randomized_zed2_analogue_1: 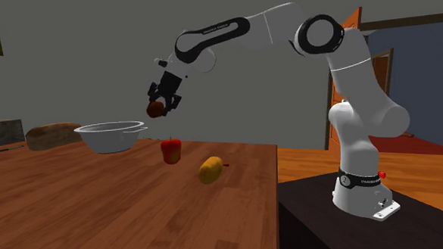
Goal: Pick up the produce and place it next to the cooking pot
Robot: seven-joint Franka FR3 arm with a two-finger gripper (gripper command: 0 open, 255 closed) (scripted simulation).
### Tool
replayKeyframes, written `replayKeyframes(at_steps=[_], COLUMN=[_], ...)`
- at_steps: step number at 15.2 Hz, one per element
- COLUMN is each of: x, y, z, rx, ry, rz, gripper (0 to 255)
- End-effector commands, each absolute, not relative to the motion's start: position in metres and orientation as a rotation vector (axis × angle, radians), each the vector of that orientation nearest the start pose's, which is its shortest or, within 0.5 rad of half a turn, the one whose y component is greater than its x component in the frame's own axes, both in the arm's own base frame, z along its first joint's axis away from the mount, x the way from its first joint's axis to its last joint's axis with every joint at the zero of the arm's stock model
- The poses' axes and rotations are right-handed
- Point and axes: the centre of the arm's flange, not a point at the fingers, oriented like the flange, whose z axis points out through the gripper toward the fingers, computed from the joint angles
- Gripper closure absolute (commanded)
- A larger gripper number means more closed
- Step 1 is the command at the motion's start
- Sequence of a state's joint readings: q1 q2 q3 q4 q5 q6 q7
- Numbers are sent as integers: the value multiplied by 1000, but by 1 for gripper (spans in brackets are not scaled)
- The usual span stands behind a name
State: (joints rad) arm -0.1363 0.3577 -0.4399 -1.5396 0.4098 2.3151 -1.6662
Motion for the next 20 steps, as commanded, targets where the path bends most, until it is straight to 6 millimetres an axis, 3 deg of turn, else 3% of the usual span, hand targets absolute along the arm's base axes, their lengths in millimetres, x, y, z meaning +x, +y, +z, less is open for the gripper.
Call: replayKeyframes(at_steps=[1,5,6,20], x=[619,635,642,642], y=[-360,-410,-432,-432], z=[515,515,515,441], rx=[-3016,-3016,-3016,-3016], ry=[-1535,-1535,-1535,-1535], rz=[-679,-679,-679,-679], gripper=[255,255,255,255])
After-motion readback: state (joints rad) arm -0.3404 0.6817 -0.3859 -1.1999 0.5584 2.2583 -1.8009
